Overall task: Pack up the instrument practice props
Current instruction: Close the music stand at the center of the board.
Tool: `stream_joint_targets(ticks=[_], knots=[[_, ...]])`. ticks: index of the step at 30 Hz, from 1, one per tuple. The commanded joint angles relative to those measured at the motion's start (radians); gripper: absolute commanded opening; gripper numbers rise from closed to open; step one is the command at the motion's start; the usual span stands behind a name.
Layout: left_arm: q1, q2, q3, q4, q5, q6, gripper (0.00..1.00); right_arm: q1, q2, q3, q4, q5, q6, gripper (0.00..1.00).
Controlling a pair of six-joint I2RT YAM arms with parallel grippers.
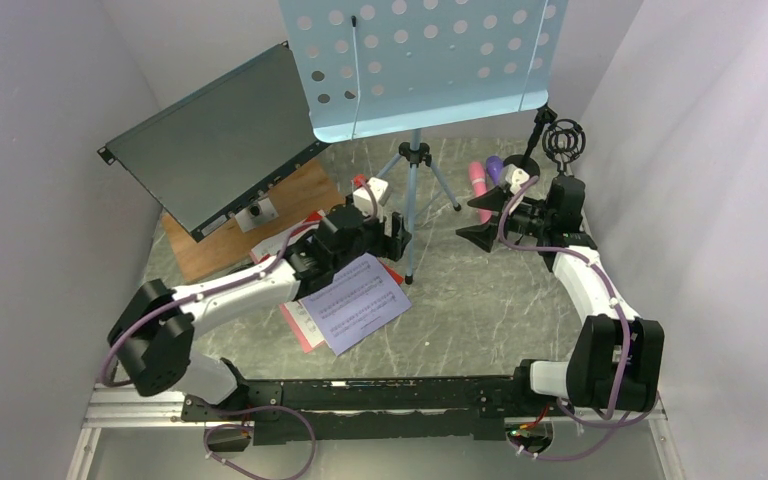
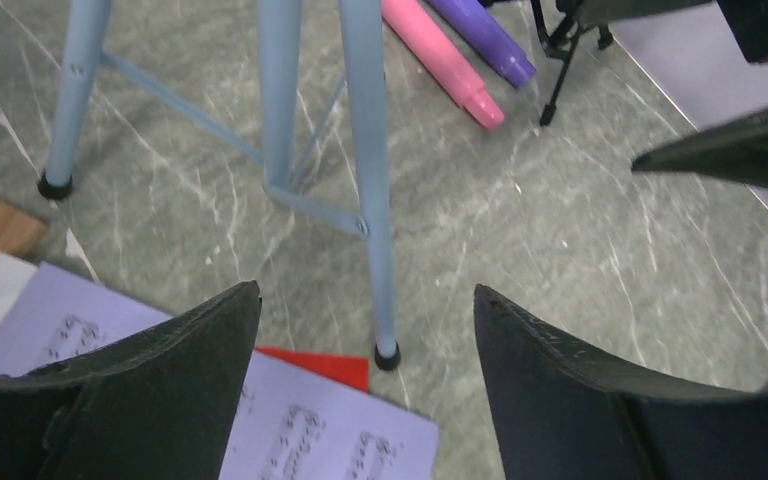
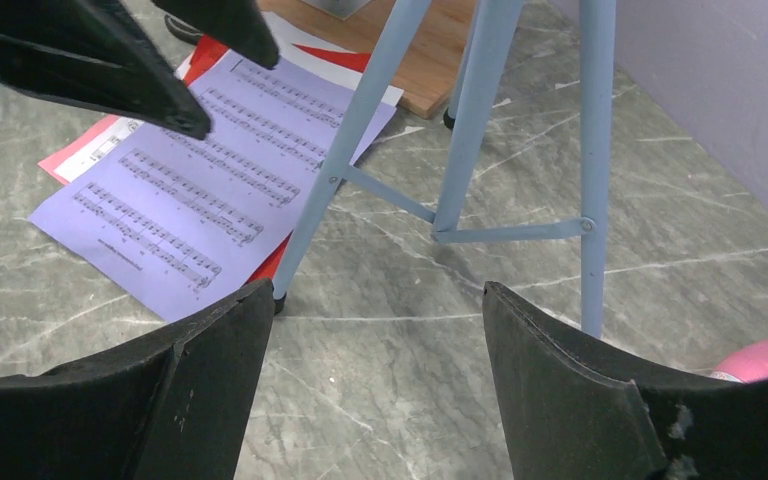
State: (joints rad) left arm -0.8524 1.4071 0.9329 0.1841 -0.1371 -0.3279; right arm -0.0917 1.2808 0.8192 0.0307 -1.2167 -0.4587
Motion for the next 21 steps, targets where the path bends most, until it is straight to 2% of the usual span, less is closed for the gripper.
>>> stream_joint_targets(ticks=[1, 8, 17, 21], knots=[[-0.005, 0.079, 0.103, 0.121, -0.068, 0.037, 0.79, -0.012, 0.000, 0.004, 0.000, -0.049, -0.042, 0.79], [-0.012, 0.194, 0.220, 0.077, -0.184, -0.016, 0.73, -0.021, 0.010, 0.007, -0.004, -0.050, -0.041, 0.79], [-0.063, 0.329, 0.425, -0.141, -0.448, -0.087, 0.65, -0.031, 0.035, 0.019, -0.026, -0.046, -0.048, 0.80], [-0.073, 0.377, 0.500, -0.219, -0.500, -0.070, 0.44, -0.031, 0.043, 0.023, -0.028, -0.045, -0.051, 0.80]])
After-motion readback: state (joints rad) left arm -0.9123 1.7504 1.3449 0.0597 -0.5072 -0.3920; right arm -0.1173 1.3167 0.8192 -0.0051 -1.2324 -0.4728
